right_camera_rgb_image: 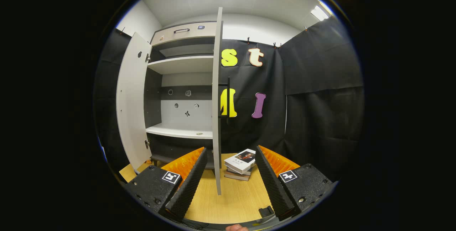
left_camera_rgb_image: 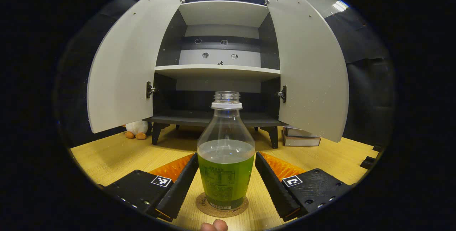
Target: Grasp the bottle in the cabinet with the left hand and place it on the coaster, then close the right door with the right hand and the left door with the left hand.
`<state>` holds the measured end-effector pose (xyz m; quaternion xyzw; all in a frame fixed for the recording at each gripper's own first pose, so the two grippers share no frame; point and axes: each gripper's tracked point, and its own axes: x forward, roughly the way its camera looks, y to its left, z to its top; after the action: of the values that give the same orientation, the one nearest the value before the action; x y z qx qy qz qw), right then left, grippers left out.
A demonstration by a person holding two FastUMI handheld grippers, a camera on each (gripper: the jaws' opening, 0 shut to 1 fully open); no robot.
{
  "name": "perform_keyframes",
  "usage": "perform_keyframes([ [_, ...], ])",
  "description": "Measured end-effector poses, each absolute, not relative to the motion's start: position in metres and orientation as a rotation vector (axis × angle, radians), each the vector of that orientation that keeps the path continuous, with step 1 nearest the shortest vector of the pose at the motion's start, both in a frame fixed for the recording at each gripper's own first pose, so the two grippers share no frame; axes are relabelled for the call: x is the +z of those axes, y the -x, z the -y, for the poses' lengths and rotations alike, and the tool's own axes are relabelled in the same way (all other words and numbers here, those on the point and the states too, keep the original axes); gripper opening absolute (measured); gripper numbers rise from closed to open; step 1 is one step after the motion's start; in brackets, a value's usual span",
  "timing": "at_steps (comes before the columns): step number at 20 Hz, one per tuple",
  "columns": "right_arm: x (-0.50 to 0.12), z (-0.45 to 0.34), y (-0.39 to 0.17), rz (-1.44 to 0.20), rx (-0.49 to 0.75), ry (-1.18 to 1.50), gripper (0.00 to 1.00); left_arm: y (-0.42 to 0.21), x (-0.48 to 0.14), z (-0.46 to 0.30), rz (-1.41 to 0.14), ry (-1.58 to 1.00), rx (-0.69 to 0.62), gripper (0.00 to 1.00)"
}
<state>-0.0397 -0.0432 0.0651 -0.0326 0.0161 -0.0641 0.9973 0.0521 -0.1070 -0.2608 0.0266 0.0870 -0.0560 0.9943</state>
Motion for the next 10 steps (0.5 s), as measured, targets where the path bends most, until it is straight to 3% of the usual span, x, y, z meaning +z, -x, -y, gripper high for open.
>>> perform_keyframes([
  [10, 0.046, 0.022, 0.031, -0.052, -0.054, 0.054, 0.83, -0.035, -0.174, 0.097, -0.103, 0.008, -0.162, 0.95],
])
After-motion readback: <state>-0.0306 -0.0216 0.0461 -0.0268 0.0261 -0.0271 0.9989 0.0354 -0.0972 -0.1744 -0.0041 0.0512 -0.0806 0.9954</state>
